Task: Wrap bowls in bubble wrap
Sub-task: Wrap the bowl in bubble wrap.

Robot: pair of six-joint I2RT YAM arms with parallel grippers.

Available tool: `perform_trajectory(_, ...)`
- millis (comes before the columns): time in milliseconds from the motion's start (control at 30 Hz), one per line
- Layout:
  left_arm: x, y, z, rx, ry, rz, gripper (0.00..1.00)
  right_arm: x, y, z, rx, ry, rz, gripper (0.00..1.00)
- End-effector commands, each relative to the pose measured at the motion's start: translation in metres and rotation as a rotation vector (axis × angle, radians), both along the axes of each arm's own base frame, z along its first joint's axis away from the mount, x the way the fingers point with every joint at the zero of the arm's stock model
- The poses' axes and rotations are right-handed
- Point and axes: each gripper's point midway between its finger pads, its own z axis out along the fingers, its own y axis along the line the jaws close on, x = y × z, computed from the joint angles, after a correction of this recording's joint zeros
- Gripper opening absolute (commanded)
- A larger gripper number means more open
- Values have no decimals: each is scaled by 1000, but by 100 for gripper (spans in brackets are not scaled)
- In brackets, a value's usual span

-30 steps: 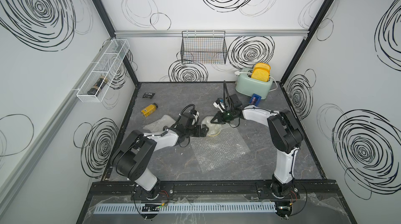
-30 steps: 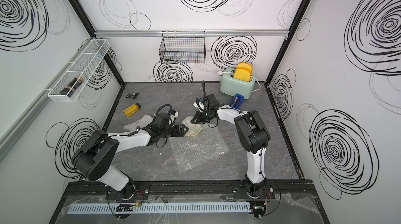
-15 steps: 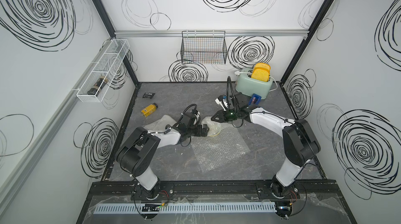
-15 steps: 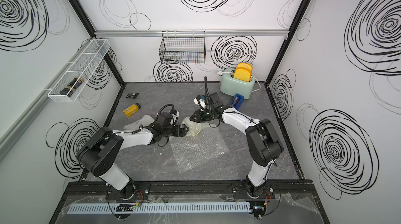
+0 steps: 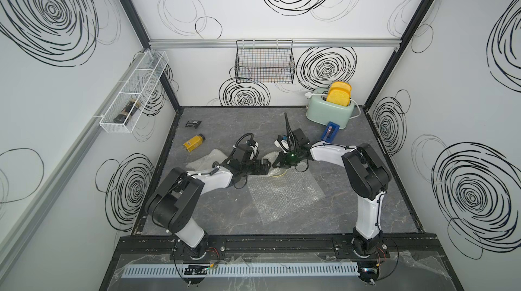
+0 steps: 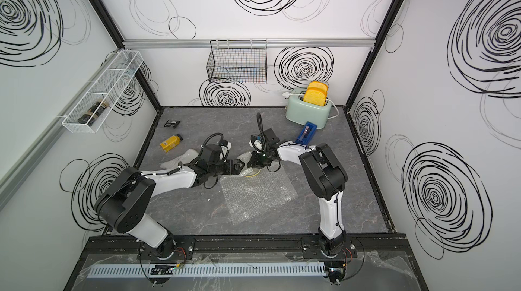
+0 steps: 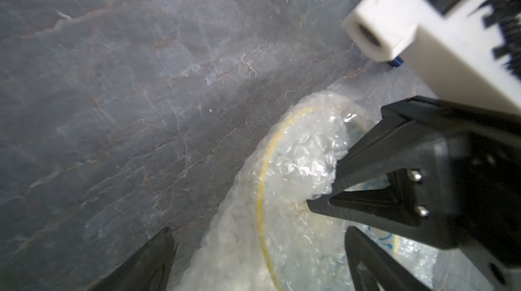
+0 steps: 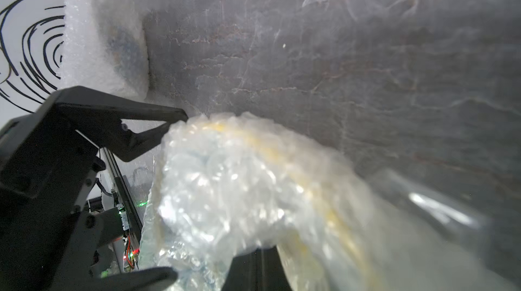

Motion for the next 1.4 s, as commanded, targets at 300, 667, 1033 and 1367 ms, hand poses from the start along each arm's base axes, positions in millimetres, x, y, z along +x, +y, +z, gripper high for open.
perform_trajectory(300,20,-22,-2,-14,-3,-59,96,12,-3,18,31,-49,-13,6)
perform_trajectory(667,22,-13,-32,86,49,-25,98,16,-14,64,60,-149,-51,29)
perform_trajectory(1033,21,-16,-30,70,57,-39,96,-98,-7,100,26,-486,163,49)
perform_trajectory(1367,22,-16,-29,65,55,-40,95,-211,21,39,-151,-740,545,68)
